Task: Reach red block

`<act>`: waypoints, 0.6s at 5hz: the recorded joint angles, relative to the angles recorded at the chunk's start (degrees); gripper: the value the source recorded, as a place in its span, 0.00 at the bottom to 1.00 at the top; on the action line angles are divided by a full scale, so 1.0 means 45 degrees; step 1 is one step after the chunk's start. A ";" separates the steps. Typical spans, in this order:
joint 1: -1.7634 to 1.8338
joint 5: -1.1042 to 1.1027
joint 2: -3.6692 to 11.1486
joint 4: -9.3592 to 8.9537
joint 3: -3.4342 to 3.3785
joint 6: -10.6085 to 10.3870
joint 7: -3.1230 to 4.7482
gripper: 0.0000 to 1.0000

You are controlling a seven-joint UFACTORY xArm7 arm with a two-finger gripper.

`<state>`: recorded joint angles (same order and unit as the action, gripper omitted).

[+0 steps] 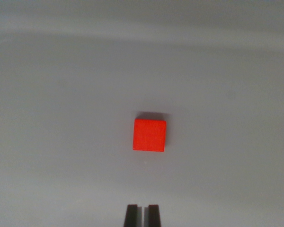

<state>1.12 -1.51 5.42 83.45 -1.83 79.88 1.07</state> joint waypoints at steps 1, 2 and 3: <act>0.0000 0.0000 0.0000 0.0000 0.0000 0.0000 0.0000 0.00; -0.0020 0.0027 0.0292 -0.0259 0.0023 -0.0513 0.0036 0.00; -0.0020 0.0027 0.0292 -0.0259 0.0023 -0.0513 0.0036 0.00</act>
<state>1.04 -1.39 6.73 82.28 -1.73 77.57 1.23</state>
